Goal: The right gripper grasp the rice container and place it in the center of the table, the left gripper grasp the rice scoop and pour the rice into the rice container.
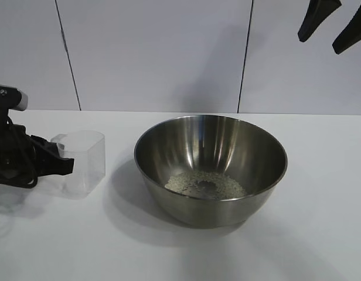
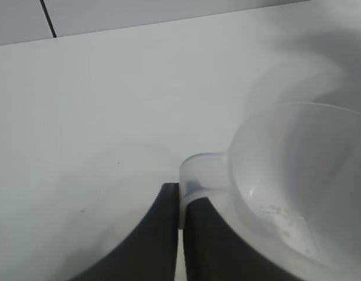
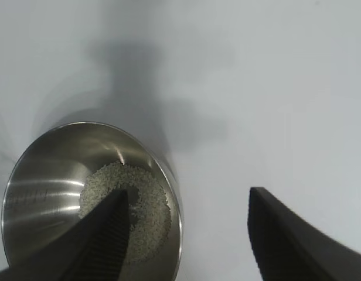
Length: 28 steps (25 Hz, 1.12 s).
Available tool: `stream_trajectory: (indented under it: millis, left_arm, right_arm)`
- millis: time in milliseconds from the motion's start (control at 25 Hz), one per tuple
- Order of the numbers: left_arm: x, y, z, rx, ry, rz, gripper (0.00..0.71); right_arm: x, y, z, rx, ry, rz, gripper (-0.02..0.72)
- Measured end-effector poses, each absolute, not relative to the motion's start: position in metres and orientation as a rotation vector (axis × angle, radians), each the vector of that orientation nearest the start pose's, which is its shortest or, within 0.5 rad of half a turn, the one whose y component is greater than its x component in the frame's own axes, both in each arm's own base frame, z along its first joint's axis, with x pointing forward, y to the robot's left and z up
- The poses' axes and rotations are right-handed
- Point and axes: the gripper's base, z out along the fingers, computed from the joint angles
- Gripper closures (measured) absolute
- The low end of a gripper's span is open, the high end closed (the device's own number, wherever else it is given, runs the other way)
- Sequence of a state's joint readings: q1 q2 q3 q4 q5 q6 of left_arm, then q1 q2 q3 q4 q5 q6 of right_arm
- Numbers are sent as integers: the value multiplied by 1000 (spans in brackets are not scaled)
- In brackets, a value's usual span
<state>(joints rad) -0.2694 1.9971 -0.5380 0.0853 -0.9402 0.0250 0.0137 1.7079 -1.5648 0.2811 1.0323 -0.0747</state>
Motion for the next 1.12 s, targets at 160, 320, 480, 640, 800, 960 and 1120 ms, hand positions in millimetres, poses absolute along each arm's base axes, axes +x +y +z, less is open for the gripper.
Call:
stream_trajectory:
  millis: [160, 320, 480, 640, 800, 960, 1120]
  left_arm:
    - [293, -87, 85, 377, 1971, -189, 634]
    - [293, -87, 85, 375, 1971, -188, 402]
    - [293, -86, 85, 369, 1972, -186, 312]
    - [291, -86, 84, 369, 1979, -185, 298]
    - [279, -82, 78, 372, 2021, -183, 296]
    - [267, -78, 87, 356, 2019, -189, 296]
    - [259, -70, 110, 295, 2025, -198, 295]
  right_arm:
    - [370, 27, 328, -4, 2633, 347, 295]
    - [370, 27, 328, -4, 2633, 347, 295]
    - [370, 27, 328, -4, 2633, 347, 295]
    - [370, 27, 328, -4, 2633, 347, 295]
    - [370, 27, 328, -4, 2633, 347, 295]
    - [370, 27, 328, -4, 2633, 347, 295]
    - [370, 27, 328, -4, 2633, 347, 295]
